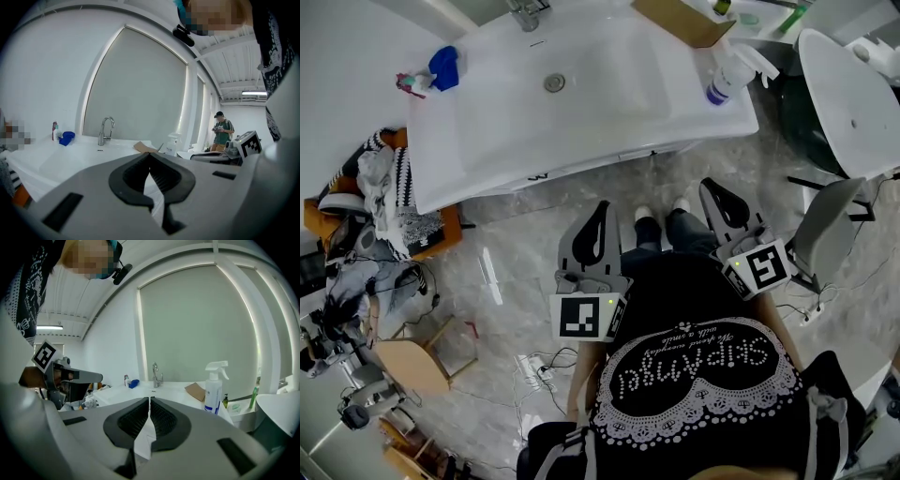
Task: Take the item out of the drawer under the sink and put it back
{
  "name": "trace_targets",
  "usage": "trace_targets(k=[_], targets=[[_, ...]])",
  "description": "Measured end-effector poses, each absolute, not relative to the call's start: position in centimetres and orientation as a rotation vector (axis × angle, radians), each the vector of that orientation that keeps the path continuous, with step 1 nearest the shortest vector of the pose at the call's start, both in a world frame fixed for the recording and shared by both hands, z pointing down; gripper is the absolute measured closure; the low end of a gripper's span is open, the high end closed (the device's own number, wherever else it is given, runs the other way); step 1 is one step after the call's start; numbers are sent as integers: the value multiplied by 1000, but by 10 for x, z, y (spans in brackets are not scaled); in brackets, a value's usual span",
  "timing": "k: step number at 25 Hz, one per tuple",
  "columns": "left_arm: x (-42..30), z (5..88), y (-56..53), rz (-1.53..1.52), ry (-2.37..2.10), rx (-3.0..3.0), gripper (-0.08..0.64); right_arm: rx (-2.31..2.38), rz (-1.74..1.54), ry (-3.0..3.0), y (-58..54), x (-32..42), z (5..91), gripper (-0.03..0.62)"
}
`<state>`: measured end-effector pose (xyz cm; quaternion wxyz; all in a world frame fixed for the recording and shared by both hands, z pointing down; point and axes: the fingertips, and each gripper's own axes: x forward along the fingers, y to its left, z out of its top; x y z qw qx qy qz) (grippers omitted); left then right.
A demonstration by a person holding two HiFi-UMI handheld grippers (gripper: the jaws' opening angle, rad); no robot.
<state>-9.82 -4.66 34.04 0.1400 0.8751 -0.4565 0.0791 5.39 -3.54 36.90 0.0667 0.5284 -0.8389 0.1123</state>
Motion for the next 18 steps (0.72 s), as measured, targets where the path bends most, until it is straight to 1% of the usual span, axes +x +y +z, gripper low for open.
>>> trace_targets(k=[10,18], targets=[[-87,340,-54,231,-1277,2541,555,1608,370,-2493,-38,61,377,571],[-76,359,-42,270,-1213,2511,555,1562,371,-2446,-42,59,408,562]])
